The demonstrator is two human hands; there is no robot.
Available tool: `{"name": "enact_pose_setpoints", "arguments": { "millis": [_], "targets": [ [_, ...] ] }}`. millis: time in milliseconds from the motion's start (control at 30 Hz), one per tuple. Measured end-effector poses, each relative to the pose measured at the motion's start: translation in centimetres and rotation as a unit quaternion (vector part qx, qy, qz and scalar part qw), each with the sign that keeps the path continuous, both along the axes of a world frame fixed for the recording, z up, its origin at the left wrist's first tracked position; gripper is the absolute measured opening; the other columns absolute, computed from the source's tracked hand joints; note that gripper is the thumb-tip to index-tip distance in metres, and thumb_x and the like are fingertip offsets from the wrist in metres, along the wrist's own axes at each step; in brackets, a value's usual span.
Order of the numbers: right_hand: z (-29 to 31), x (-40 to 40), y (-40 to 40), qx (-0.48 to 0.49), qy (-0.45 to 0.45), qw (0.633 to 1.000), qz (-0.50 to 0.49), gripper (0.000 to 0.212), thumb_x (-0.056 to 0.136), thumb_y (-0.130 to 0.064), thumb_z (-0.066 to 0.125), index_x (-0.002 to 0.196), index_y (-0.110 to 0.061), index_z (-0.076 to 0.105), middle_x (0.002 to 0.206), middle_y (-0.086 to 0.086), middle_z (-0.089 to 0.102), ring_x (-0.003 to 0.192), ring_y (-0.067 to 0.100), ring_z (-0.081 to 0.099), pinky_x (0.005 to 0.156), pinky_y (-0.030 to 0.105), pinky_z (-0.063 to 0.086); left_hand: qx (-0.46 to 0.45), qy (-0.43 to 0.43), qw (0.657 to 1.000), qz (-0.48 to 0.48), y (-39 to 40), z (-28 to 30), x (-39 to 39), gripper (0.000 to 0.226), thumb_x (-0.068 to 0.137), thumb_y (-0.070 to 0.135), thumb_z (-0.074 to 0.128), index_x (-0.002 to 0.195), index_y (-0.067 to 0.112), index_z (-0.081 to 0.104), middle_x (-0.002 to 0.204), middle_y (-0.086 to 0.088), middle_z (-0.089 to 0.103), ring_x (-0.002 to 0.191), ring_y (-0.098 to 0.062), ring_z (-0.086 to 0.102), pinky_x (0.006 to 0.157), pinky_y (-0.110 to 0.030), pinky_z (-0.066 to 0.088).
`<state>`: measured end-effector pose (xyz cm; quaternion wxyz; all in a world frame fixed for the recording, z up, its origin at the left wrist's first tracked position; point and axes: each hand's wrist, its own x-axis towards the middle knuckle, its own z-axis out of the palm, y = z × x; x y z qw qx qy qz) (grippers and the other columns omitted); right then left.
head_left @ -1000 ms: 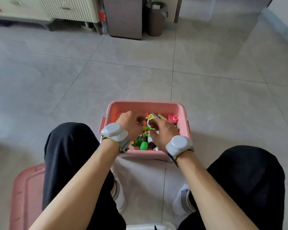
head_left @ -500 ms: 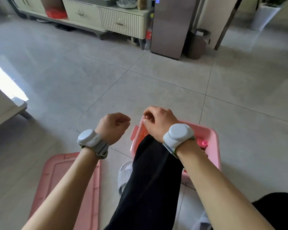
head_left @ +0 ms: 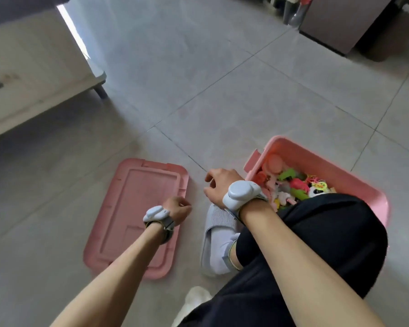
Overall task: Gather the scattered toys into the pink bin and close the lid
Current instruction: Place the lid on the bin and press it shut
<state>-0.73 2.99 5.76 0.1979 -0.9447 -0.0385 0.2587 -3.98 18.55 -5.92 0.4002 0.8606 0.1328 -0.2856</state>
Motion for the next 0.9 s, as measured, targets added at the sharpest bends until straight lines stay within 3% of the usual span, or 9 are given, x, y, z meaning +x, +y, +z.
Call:
{"name": "enact_pose_setpoints", "arguments": {
  "millis": [167, 267, 333, 400, 467, 567, 667, 800, 900],
  "targets": [
    [-3.4, -1.1, 2.0, -0.014, 0.05, 0.999, 0.011, 0.032, 0.087, -0.024, 0.054, 0.118, -0.017, 0.059, 0.114, 0.007, 0.066, 0.106, 0.028, 0.06, 0.092, 0.035, 0.05, 0.095, 0.09, 0.991, 0.003, 1.1, -4.9, -1.2, 0.027, 0.066, 0.045, 0.053, 0.083, 0.031, 0.068, 0.079, 0.007, 0.07, 0.079, -0.017, 0.067, 0.067, -0.024, 0.053],
    [-5.0, -2.3, 2.1, -0.023, 0.065, 0.997, 0.02, 0.031, 0.088, -0.024, 0.052, 0.118, -0.019, 0.058, 0.113, 0.006, 0.067, 0.106, 0.028, 0.06, 0.091, 0.036, 0.05, 0.169, 0.104, 0.98, -0.032, 1.5, -6.2, -1.7, 0.014, 0.08, 0.036, 0.052, 0.08, 0.026, 0.061, 0.074, 0.011, 0.059, 0.068, -0.011, 0.056, 0.054, -0.014, 0.039],
    [-5.5, -3.0, 1.6, -0.035, 0.071, 0.996, 0.031, 0.032, 0.088, -0.022, 0.051, 0.119, -0.019, 0.058, 0.114, 0.006, 0.067, 0.107, 0.028, 0.06, 0.092, 0.034, 0.05, 0.195, 0.118, 0.971, -0.065, 1.9, -7.3, -1.7, 0.013, 0.085, 0.028, 0.047, 0.072, 0.027, 0.049, 0.067, 0.011, 0.042, 0.054, -0.007, 0.038, 0.045, -0.014, 0.027],
    [-5.7, -3.5, 1.0, -0.047, 0.076, 0.995, 0.035, 0.031, 0.089, -0.021, 0.051, 0.119, -0.017, 0.059, 0.114, 0.006, 0.066, 0.109, 0.027, 0.058, 0.093, 0.034, 0.048, 0.215, 0.135, 0.964, -0.076, 2.3, -8.1, -1.8, 0.008, 0.08, 0.027, 0.047, 0.081, 0.032, 0.053, 0.069, 0.01, 0.041, 0.053, -0.007, 0.036, 0.046, -0.013, 0.025],
    [-6.2, -3.7, 0.6, -0.06, 0.076, 0.995, 0.035, 0.03, 0.088, -0.022, 0.052, 0.116, -0.018, 0.06, 0.111, 0.006, 0.066, 0.11, 0.028, 0.057, 0.094, 0.037, 0.048, 0.228, 0.15, 0.957, -0.103, 2.4, -9.4, -2.1, 0.014, 0.083, 0.022, 0.054, 0.093, 0.026, 0.063, 0.085, 0.007, 0.053, 0.071, -0.013, 0.052, 0.054, -0.013, 0.033],
    [-7.2, -4.1, 0.3, -0.063, 0.085, 0.994, 0.027, 0.029, 0.084, -0.024, 0.052, 0.112, -0.02, 0.06, 0.105, 0.006, 0.066, 0.111, 0.031, 0.054, 0.092, 0.039, 0.049, 0.223, 0.158, 0.951, -0.141, 2.0, -11.3, -2.1, 0.024, 0.09, 0.021, 0.054, 0.111, 0.014, 0.063, 0.115, 0.0, 0.061, 0.101, -0.02, 0.062, 0.069, -0.019, 0.037],
    [-7.7, -4.2, 0.3, -0.07, 0.094, 0.993, 0.028, 0.028, 0.086, -0.023, 0.052, 0.113, -0.021, 0.061, 0.106, 0.006, 0.068, 0.11, 0.029, 0.056, 0.092, 0.037, 0.049, 0.201, 0.158, 0.955, -0.15, 1.0, -11.2, -1.8, 0.01, 0.095, 0.016, 0.048, 0.101, 0.019, 0.055, 0.107, -0.001, 0.054, 0.105, -0.017, 0.059, 0.067, -0.019, 0.036],
    [-8.3, -4.1, 0.5, -0.067, 0.109, 0.991, 0.023, 0.029, 0.088, -0.02, 0.054, 0.116, -0.019, 0.06, 0.112, 0.006, 0.068, 0.115, 0.026, 0.054, 0.095, 0.034, 0.047, 0.211, 0.112, 0.952, -0.193, 0.4, -11.0, -1.7, 0.012, 0.097, 0.008, 0.039, 0.1, 0.018, 0.045, 0.109, -0.003, 0.044, 0.104, -0.02, 0.05, 0.085, -0.023, 0.035],
    [-8.4, -3.8, 0.5, -0.077, 0.109, 0.991, 0.018, 0.03, 0.086, -0.023, 0.054, 0.115, -0.021, 0.06, 0.111, 0.005, 0.068, 0.113, 0.028, 0.056, 0.094, 0.034, 0.047, 0.194, 0.098, 0.955, -0.202, 0.3, -11.4, -2.0, 0.039, 0.101, 0.013, 0.032, 0.138, 0.015, 0.045, 0.145, -0.001, 0.042, 0.133, -0.018, 0.04, 0.109, -0.024, 0.029]
  ]
}}
